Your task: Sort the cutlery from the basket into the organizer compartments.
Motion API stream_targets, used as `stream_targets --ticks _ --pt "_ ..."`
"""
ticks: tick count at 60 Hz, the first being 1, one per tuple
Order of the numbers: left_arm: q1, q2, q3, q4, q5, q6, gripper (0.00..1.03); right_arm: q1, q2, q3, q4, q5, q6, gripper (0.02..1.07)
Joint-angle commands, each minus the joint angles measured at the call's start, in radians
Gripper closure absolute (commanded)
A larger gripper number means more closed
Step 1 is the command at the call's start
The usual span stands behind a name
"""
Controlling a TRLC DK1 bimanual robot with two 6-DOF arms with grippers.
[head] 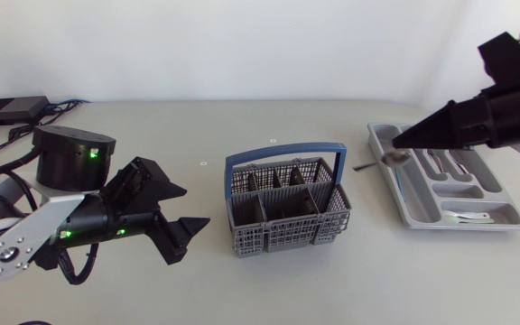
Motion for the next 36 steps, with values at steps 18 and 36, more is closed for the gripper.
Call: stream_targets --ticks 18,36 --pt "-0.011 -0.024 -0.013 -0.009 0.009 -0.011 0.13 -0.309 -0.061 -0.16 -0.073 -0.014 -0.253 1.01" --pt "-0.01 -0.062 -0.029 -0.028 0.009 -0.008 0.13 -0.278 -0.088 -0.366 0.045 0.037 -0.551 0.9"
